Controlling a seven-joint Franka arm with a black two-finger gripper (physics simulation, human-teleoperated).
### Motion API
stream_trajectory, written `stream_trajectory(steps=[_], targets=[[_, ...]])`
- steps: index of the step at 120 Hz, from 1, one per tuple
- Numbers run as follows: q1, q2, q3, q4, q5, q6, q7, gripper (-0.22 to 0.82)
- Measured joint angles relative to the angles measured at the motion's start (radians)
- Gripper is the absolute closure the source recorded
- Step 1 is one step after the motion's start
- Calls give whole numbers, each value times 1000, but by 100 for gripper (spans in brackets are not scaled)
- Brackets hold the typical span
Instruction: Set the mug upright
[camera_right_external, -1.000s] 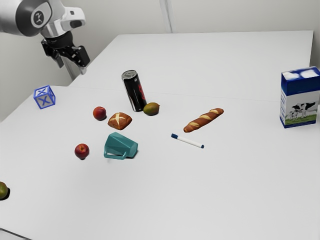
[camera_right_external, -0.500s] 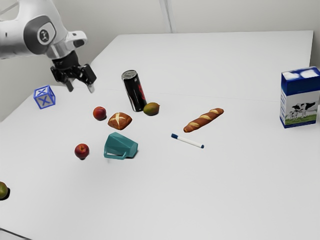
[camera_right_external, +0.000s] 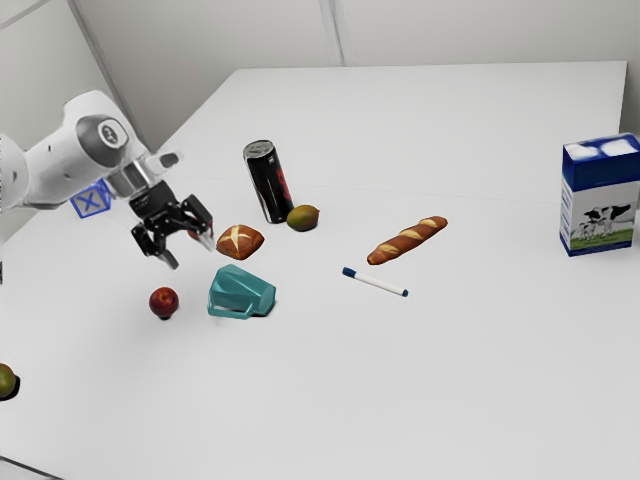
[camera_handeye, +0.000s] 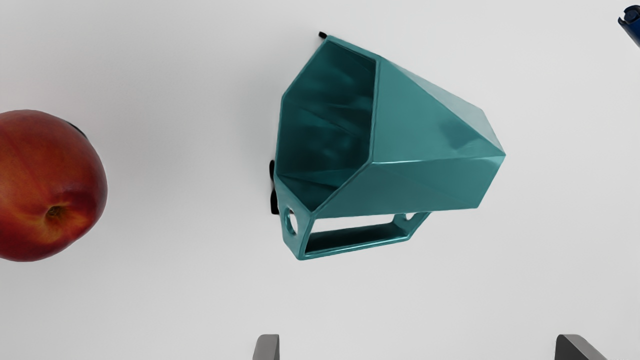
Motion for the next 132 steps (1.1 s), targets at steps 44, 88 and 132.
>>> stream_trajectory(steps=[44, 88, 132], targets=[[14, 150, 27, 62, -147, -2, 55, 0], [14, 218, 26, 69, -262, 25, 91, 0], [11, 254, 15, 61, -381, 46, 107, 14]])
